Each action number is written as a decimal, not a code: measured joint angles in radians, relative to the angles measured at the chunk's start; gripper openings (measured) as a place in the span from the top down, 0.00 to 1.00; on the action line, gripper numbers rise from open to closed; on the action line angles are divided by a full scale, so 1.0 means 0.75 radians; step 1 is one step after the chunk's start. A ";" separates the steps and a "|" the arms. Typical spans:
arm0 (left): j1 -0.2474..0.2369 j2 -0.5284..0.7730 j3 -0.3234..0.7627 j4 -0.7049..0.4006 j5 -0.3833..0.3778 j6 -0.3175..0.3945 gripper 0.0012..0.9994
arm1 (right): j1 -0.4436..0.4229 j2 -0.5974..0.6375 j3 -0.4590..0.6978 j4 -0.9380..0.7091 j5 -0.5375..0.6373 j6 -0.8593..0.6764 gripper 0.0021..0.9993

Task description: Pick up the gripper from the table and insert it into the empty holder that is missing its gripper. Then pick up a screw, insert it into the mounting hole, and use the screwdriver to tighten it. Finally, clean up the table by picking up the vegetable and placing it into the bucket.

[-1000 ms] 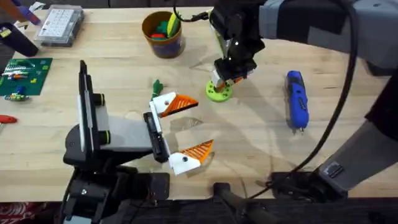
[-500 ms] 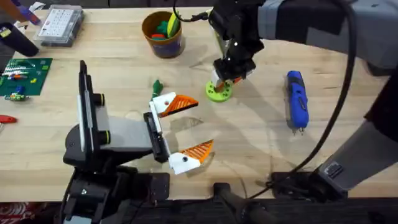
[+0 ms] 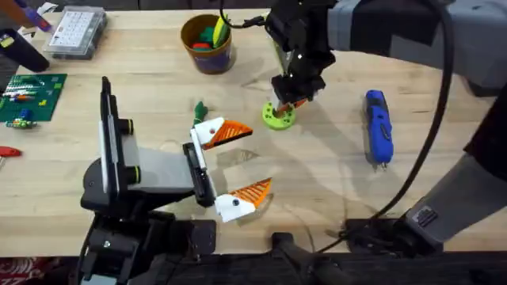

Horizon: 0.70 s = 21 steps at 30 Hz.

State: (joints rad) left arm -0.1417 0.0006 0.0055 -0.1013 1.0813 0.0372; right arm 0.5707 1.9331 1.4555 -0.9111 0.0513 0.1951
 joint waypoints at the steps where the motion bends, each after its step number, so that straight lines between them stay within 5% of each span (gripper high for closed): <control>1: 0.000 0.000 0.000 0.000 0.000 0.000 0.01 | 0.001 0.000 0.000 -0.002 0.000 0.000 0.75; 21: 0.000 0.000 0.000 0.000 0.000 0.000 0.01 | 0.002 0.000 0.000 -0.002 0.000 0.000 0.87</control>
State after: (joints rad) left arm -0.1417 0.0006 0.0055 -0.1013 1.0813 0.0372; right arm 0.5720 1.9331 1.4555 -0.9127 0.0513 0.1954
